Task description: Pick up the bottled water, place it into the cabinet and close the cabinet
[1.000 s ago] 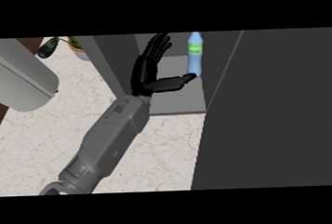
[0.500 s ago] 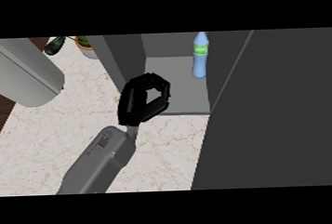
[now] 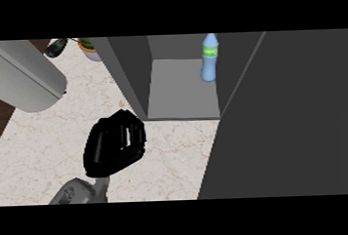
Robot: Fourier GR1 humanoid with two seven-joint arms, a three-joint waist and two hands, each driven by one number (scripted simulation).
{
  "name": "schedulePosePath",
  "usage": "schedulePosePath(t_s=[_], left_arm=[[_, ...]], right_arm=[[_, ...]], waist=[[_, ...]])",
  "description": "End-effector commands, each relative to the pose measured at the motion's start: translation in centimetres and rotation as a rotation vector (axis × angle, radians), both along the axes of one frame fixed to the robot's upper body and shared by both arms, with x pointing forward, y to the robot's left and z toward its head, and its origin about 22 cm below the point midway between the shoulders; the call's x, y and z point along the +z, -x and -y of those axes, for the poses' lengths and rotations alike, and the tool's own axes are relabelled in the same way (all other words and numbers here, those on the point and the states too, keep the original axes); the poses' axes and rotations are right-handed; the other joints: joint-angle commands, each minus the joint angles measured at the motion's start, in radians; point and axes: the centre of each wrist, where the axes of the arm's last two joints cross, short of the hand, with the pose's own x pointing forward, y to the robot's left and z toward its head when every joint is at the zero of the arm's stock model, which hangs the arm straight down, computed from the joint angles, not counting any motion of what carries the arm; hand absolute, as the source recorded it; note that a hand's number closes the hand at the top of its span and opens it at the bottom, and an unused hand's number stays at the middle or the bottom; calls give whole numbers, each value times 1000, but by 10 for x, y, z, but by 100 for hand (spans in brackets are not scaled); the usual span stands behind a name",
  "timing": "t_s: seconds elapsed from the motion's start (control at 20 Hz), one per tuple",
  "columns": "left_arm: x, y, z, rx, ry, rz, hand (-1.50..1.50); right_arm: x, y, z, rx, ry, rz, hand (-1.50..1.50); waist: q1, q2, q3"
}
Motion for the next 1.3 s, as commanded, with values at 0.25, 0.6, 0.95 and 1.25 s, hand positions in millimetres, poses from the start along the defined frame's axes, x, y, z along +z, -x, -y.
schedulePosePath(t_s=[0.25,0.6,0.95,1.25], left_arm=[[8,59,-50,64,4,17,150],[-1,80,-75,112,21,28,150],[9,84,-111,94,6,17,150],[13,76,-125,108,23,23,150]], right_arm=[[14,10,-47,123,-32,31,150],[19,1,-94,236,9,70,150],[28,-31,-122,111,21,173,150],[43,-55,-125,11,-9,123,150]], waist=[[-5,2,0],[-6,5,0],[24,9,-3],[20,13,-3]])
